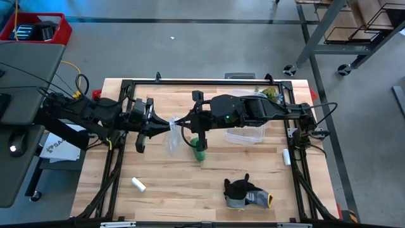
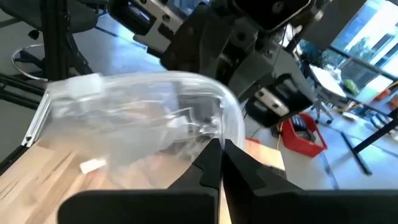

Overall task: Roll bandage
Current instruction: Open the transparent zip bag

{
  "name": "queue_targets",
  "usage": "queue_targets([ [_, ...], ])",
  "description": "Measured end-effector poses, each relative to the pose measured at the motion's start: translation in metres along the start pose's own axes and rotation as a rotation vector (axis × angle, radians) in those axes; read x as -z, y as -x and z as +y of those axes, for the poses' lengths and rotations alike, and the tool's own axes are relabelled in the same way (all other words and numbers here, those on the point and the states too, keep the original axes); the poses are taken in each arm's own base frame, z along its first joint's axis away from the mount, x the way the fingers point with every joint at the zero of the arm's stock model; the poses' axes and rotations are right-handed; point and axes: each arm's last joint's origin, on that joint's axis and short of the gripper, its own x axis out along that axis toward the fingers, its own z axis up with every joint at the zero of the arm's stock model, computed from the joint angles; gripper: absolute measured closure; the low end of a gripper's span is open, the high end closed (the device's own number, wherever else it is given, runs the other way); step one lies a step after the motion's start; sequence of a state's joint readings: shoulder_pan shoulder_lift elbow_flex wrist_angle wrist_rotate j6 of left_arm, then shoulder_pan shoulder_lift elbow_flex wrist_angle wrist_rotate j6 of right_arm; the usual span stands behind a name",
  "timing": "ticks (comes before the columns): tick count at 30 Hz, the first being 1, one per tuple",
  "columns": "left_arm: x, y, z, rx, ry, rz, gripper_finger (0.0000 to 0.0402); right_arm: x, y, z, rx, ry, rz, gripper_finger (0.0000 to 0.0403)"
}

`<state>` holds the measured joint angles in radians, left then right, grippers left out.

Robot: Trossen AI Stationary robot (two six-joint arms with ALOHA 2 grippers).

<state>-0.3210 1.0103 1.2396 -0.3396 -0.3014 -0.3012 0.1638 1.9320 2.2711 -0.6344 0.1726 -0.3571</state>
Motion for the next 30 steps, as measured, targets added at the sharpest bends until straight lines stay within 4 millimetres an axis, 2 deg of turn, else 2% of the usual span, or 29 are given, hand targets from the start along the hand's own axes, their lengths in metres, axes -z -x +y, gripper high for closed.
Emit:
queue_targets([
  [5,0.001,0.007,0.004,-0.048,-0.008,0.014,0.0399,0.004,0.0,0.004,-0.016,-0.031,0.05,0.0403],
  [12,0.009,0.023,0.014,-0.165,-0.014,0.105,0.0401,0.011,0.003,0.015,-0.059,-0.103,0.144,0.0403],
  [17,0.012,0.031,0.02,-0.284,-0.032,0.119,0.0401,0.006,0.006,0.03,-0.136,-0.114,0.13,0.0403],
  [21,0.012,0.03,0.018,-0.249,-0.07,0.126,0.0401,0.007,0.007,0.034,-0.09,-0.16,0.157,0.0403],
  [24,0.016,0.03,0.011,-0.197,-0.237,0.163,0.0401,0.0,0.005,0.029,-0.02,-0.273,0.096,0.0403],
  [30,0.022,0.028,-0.001,-0.259,-0.65,0.2,0.0401,-0.001,0.004,0.02,0.064,-0.557,0.057,0.04],
])
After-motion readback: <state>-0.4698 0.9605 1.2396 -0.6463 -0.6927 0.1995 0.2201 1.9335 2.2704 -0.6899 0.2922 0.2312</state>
